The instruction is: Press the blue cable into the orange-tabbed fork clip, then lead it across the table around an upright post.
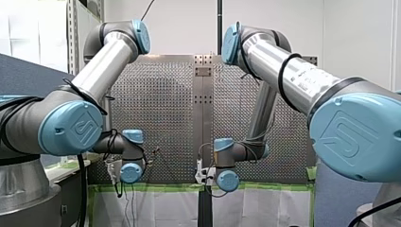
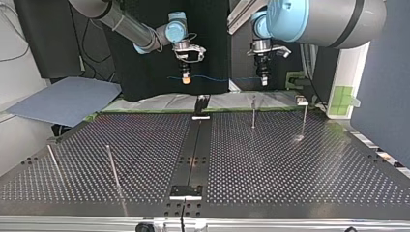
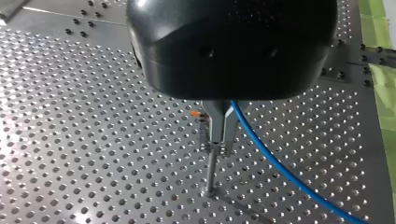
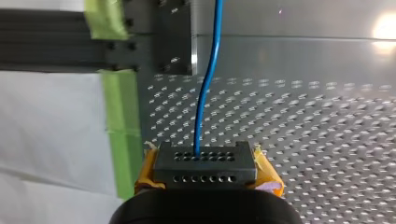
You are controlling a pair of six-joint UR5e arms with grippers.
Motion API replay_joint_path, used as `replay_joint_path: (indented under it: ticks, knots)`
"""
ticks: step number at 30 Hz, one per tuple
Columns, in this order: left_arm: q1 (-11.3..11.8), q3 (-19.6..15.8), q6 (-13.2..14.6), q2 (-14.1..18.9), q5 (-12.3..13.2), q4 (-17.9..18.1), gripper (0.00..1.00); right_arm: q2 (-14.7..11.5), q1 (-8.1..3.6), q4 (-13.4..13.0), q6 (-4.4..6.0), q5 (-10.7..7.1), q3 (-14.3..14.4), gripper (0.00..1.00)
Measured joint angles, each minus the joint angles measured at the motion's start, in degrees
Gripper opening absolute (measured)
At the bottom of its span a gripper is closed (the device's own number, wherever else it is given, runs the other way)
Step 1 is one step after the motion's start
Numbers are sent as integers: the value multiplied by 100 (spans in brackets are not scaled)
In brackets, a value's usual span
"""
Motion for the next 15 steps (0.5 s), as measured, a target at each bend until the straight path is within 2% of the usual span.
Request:
replay_joint_path:
  ticks: [5, 10, 15]
  knots:
    - [16, 178, -47, -57, 165, -90, 0, 198, -53, 105, -40, 3, -136, 0]
    - [25, 353, -69, -62, 295, -259, 0, 232, -64, 132, -82, 2, -258, 0]
    - [66, 477, -112, -64, 317, -372, 0, 234, -39, 265, -208, 1, -437, 0]
